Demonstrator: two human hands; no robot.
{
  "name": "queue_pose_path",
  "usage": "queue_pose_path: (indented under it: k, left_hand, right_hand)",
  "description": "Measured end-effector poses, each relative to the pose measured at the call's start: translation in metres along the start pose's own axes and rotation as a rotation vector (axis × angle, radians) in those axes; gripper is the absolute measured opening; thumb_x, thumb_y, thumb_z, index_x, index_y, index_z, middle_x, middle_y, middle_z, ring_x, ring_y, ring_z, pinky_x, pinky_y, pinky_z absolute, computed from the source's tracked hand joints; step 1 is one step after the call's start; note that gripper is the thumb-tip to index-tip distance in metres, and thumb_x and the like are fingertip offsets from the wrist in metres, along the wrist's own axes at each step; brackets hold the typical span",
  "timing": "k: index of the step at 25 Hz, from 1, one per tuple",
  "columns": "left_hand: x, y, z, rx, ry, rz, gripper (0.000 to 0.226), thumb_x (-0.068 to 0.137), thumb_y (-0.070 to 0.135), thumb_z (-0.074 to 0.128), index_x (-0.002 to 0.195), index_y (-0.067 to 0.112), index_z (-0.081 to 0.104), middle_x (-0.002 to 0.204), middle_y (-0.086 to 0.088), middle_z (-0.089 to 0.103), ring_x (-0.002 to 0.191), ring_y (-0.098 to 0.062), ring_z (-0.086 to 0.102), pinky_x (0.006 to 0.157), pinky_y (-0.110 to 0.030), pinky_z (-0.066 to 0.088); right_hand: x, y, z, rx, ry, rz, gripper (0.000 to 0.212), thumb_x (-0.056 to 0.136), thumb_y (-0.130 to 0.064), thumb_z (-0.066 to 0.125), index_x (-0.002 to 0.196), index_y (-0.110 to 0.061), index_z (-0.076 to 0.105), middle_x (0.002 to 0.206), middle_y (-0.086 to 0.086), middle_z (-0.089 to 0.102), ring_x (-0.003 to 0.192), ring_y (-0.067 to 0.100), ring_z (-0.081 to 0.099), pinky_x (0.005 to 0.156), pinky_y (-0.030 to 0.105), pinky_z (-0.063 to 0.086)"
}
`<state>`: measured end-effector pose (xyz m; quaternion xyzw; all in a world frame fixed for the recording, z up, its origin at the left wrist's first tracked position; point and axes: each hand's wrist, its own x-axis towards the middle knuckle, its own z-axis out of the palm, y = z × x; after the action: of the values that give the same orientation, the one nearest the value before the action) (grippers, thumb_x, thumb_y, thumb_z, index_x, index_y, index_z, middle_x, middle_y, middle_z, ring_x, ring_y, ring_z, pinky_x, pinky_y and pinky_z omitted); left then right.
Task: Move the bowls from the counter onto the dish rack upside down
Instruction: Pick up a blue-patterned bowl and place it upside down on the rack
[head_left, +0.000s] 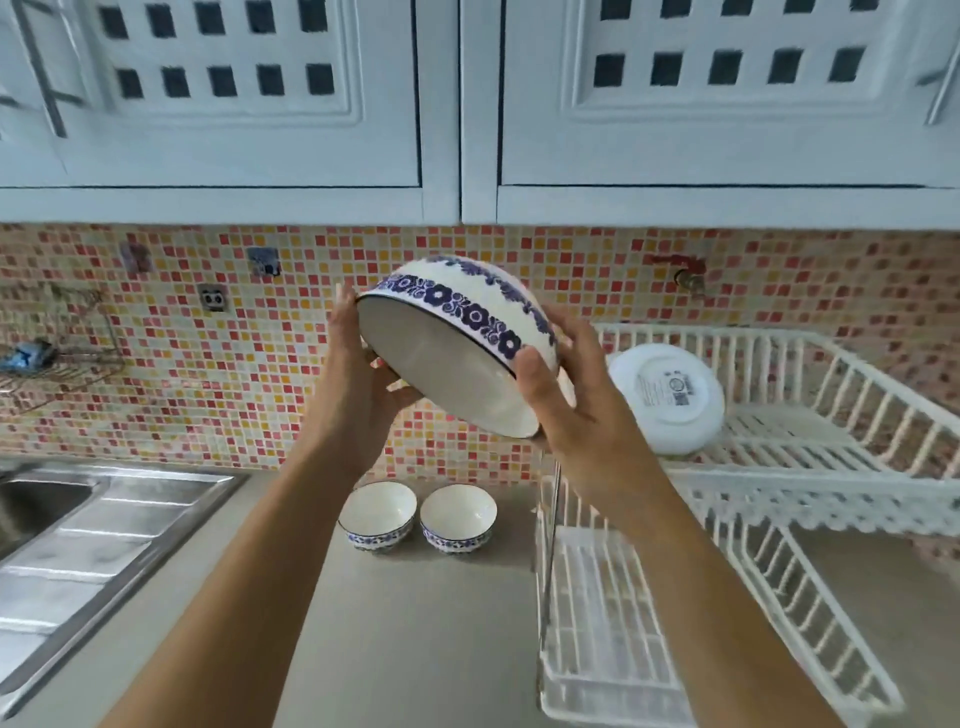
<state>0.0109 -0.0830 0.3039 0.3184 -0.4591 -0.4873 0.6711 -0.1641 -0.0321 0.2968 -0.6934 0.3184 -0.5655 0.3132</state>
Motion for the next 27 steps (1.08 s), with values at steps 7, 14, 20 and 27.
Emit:
queue_pose_path:
  k: [7, 14, 20, 27]
  left_hand:
    - [0.021, -0.001, 0.134, 0.111, -0.487, 0.201, 0.031, 0.083, 0.051, 0.043, 0.102, 0.031, 0.056, 0.094, 0.011, 0.069, 0.089, -0.007, 0.066, 0.087, -0.028, 0.048]
    - [0.048, -0.057, 0.254, 0.799, -0.989, 0.209, 0.108, 0.055, 0.063, 0.077, 0.143, 0.041, 0.019, 0.136, 0.004, 0.05, 0.118, -0.014, 0.059, 0.098, -0.035, 0.052]
    - [0.066, -0.116, 0.306, 1.329, -0.95, 0.258, 0.118, 0.062, 0.054, 0.08, 0.149, 0.036, 0.001, 0.154, 0.005, 0.025, 0.135, -0.018, 0.036, 0.113, -0.033, 0.032]
    - [0.076, -0.15, 0.314, 1.587, -0.881, 0.19, 0.096, 0.08, 0.054, 0.064, 0.152, 0.028, 0.006, 0.162, 0.001, -0.002, 0.148, -0.022, 0.012, 0.118, -0.037, 0.017]
  right_hand:
    - [0.0, -0.017, -0.173, -0.141, -0.084, -0.111, 0.079, 0.061, -0.067, 0.065, 0.132, -0.05, 0.036, 0.137, -0.02, 0.049, 0.106, 0.019, 0.068, 0.081, 0.045, 0.058]
    - [-0.003, 0.009, -0.34, -0.506, -0.163, 0.014, 0.082, 0.052, -0.054, 0.081, 0.122, -0.063, 0.04, 0.139, -0.031, 0.037, 0.119, 0.004, 0.055, 0.089, 0.019, 0.054]
    - [0.031, 0.071, -0.399, -0.637, -0.441, 0.146, 0.073, 0.062, -0.039, 0.083, 0.121, -0.054, 0.041, 0.153, -0.016, 0.02, 0.138, 0.009, 0.031, 0.114, 0.029, 0.033]
    - [0.049, 0.13, -0.411, -0.631, -0.448, 0.202, 0.07, 0.064, -0.047, 0.08, 0.118, -0.058, 0.038, 0.145, -0.014, 0.028, 0.134, 0.016, 0.037, 0.112, 0.036, 0.038]
